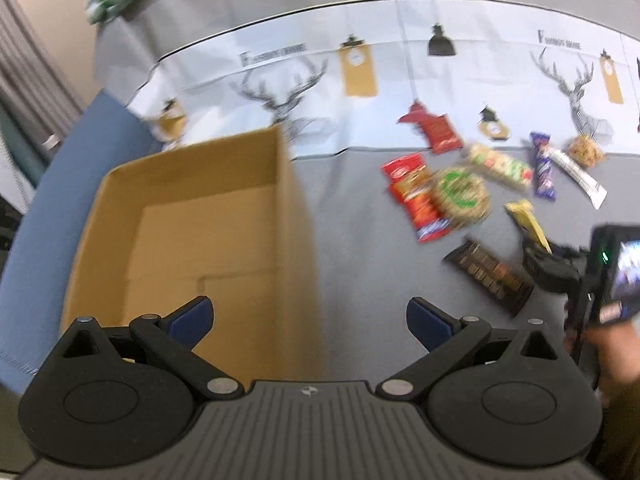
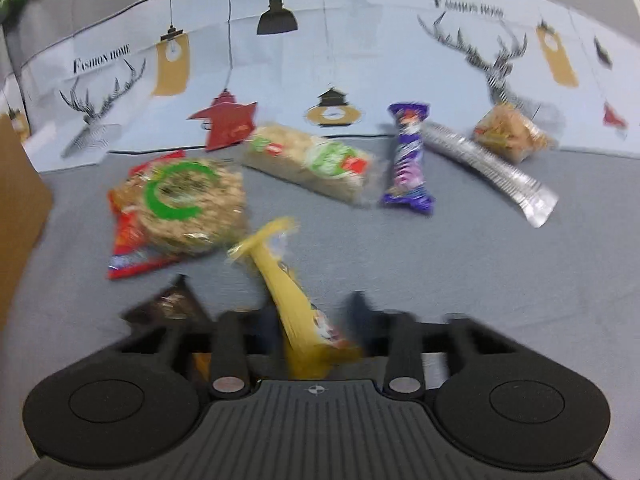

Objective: Organize snacks

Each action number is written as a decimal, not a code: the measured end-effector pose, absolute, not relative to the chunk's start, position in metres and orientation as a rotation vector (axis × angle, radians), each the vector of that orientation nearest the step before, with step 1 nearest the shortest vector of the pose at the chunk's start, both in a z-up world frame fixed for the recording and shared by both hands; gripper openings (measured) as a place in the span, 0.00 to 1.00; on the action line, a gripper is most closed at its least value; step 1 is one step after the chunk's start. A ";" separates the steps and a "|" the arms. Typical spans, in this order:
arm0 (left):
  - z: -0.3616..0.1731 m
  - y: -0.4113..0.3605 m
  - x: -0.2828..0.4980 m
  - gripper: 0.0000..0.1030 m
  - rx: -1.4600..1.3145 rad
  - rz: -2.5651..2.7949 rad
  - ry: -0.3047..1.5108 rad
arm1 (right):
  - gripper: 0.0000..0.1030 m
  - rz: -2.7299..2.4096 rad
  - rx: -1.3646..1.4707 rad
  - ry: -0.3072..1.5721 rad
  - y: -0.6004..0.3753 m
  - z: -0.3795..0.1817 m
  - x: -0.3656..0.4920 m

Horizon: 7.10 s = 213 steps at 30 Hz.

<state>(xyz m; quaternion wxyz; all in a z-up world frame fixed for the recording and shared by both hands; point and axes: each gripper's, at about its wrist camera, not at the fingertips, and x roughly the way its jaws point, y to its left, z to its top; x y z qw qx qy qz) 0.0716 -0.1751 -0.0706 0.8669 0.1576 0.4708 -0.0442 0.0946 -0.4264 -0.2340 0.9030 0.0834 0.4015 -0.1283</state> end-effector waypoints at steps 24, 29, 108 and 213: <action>-0.264 -0.319 0.170 1.00 0.131 -0.146 1.419 | 0.90 -0.687 0.317 0.822 -0.504 -0.245 0.083; -0.267 -0.319 0.174 1.00 0.144 -0.149 1.438 | 0.97 -0.714 0.321 0.827 -0.504 -0.248 0.086; -0.041 0.080 -0.117 0.41 -0.134 -0.310 0.874 | 0.14 0.039 -0.043 0.479 -0.123 -0.021 -0.178; -0.028 0.093 -0.130 1.00 0.009 -0.018 0.783 | 0.99 0.130 0.063 0.451 -0.109 0.002 -0.159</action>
